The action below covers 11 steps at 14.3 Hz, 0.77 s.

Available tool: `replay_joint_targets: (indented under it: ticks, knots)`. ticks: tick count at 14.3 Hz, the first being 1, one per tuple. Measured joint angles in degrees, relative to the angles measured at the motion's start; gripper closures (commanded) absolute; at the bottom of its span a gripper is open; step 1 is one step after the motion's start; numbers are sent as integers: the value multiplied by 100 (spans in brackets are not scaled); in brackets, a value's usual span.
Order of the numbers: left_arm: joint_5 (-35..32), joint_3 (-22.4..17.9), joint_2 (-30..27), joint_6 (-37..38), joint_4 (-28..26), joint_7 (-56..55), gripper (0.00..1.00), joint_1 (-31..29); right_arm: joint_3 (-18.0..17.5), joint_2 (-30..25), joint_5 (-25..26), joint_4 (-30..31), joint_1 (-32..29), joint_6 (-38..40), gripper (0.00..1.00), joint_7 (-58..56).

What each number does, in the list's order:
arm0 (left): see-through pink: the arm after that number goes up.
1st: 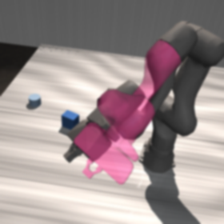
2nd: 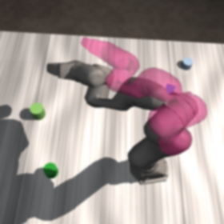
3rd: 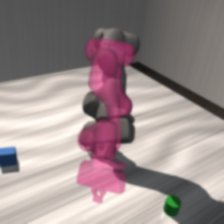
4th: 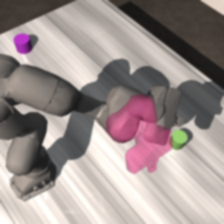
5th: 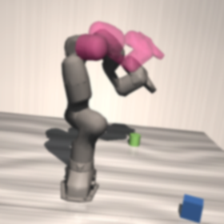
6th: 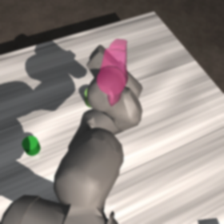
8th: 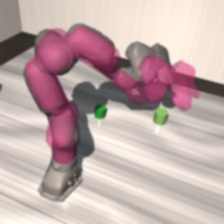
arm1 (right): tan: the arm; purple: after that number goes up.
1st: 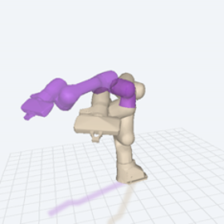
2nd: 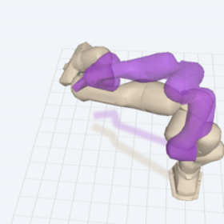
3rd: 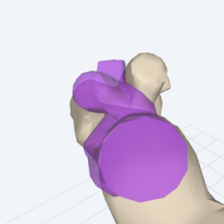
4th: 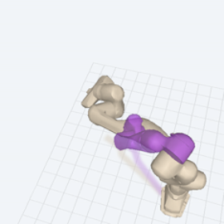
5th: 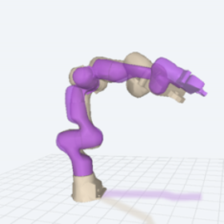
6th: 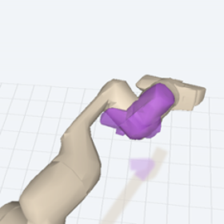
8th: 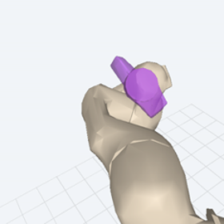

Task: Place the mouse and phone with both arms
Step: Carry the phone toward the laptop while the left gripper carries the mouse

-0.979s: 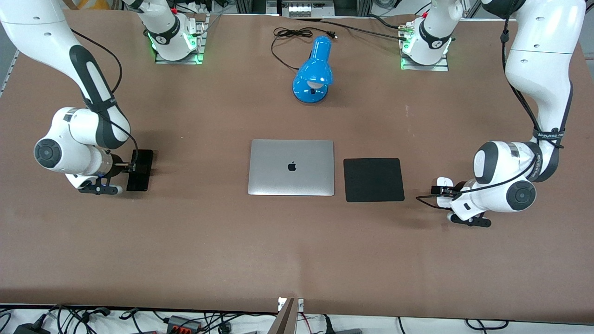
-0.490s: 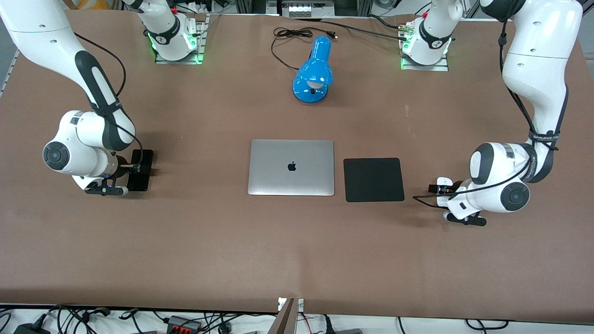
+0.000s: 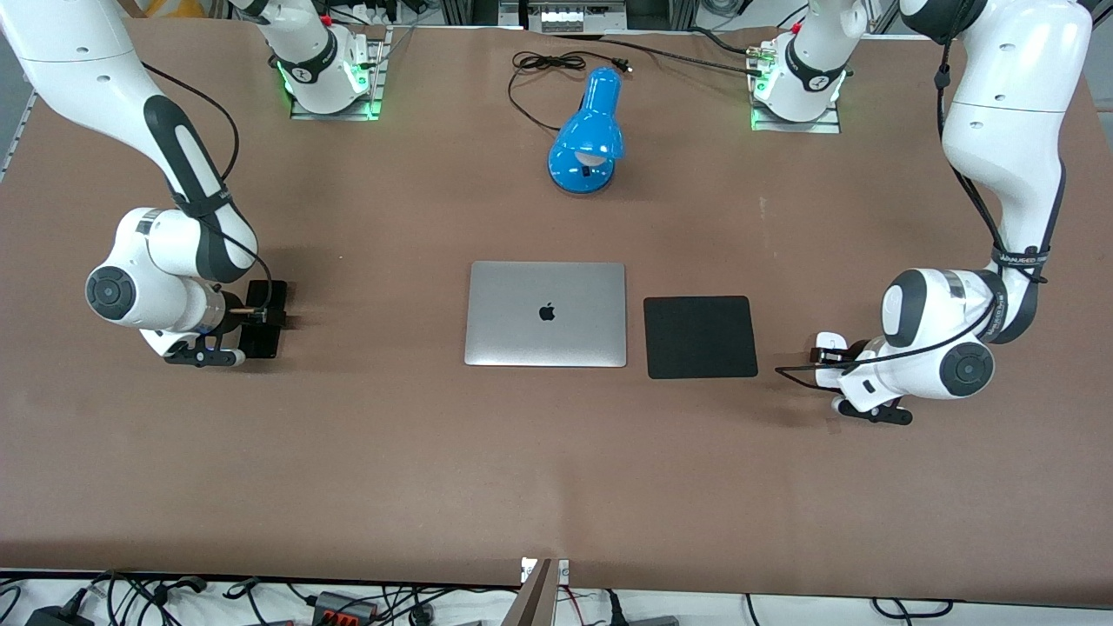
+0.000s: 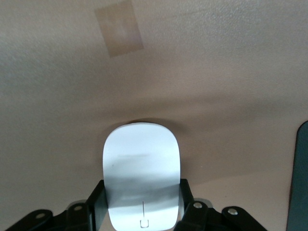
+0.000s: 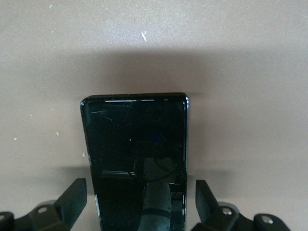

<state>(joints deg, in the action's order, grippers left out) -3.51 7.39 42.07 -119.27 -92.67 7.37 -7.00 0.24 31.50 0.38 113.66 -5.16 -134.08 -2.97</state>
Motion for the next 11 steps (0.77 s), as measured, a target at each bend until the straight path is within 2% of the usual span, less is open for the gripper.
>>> replay_joint_targets:
  ticks: [2, 4, 7, 9, 11]
  knots:
    - [0, 6, -18, 3, 71, 65, 60, -4, 0, 19, 0, 0, 0, 0, 0, -33]
    - [0, 49, -32, 198, 206, 76, 54, 25, 0, 27, 1, 0, -1, 0, 0, -46]
    - [2, 211, -41, 457, 334, -71, 55, 192, 0, 35, 1, 1, 0, 5, 0, -55]
    - [2, 283, -44, 525, 346, -318, 55, 335, 0, 45, 1, 3, 0, 5, 14, -57]
    - [3, 347, -44, 549, 346, -734, 57, 536, 0, 46, 2, 3, 0, 22, 35, -57]
